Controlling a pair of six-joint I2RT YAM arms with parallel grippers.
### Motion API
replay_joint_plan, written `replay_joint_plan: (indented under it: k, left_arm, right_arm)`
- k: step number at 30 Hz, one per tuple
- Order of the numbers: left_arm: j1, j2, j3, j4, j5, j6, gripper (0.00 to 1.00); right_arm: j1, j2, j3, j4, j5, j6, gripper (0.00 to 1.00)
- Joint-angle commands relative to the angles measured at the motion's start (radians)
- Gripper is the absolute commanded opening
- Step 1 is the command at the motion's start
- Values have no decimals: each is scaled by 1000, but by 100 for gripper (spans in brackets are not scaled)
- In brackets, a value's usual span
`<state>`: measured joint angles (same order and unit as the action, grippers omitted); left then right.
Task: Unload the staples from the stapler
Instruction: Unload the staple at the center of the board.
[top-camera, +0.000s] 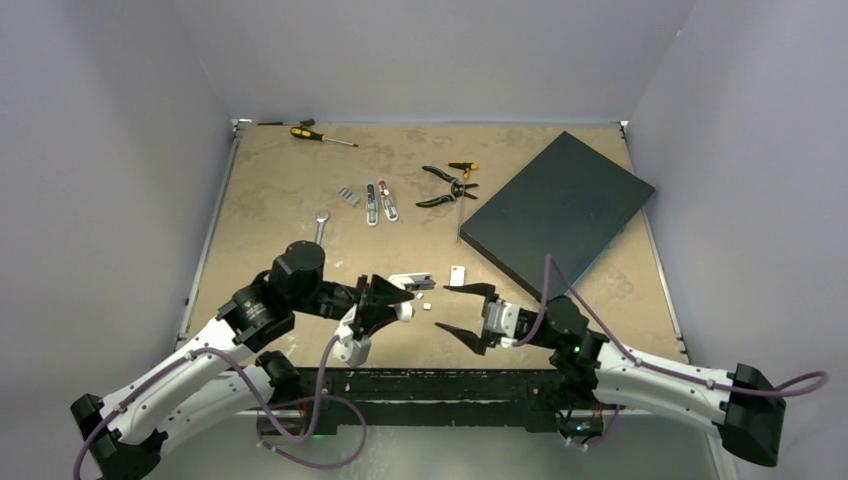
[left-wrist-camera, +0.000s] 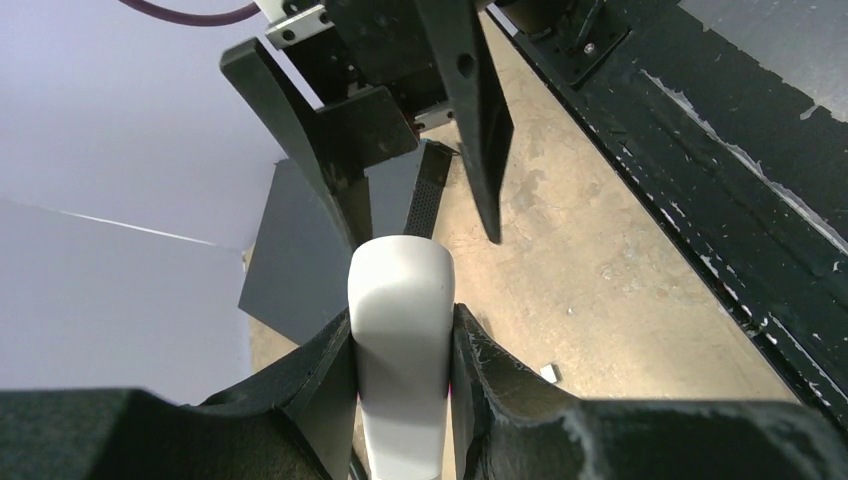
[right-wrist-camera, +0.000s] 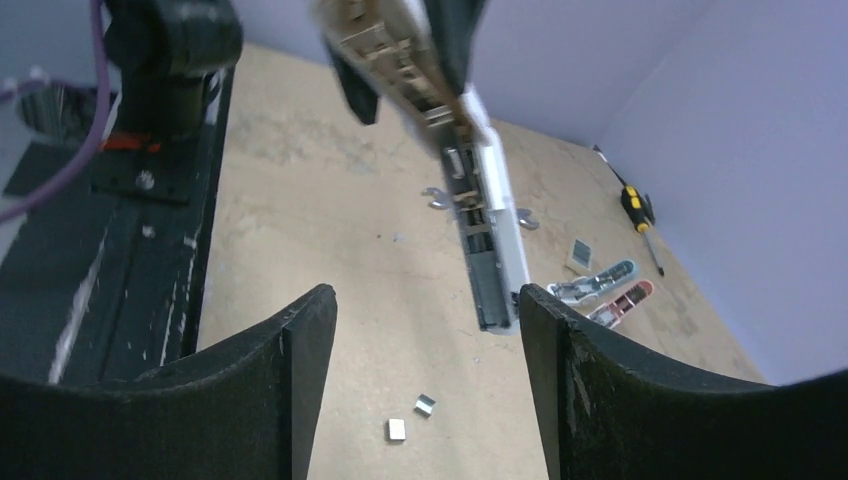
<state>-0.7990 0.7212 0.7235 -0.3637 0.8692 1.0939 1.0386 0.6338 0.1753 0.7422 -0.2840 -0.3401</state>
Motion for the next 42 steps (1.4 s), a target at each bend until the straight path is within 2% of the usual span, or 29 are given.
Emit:
replay_joint_plan:
  k: [1,6,11,17,29,42]
  left_arm:
    - [-3,-5,47,19,13,38,0]
    - [-3,0,51,18,12,38,0]
    - [-3,11,54,18,12,28,0]
    - [-3,23,66,7,3,15,0]
    - [-2,42,81,-10,-3,14,0]
    - [-2,64,93,-16,-38,-11,0]
  right_arm:
    - [0,84,64,-14,-147,-261,70]
    - [10,182,64,111,-137,-333,68]
    - [57,289,85,198,-45,-405,68]
    - [84,379,110,272,50,-412,65]
    - [102,436,137,252,129,-398,62]
    - [110,457,148,201,64,-393,62]
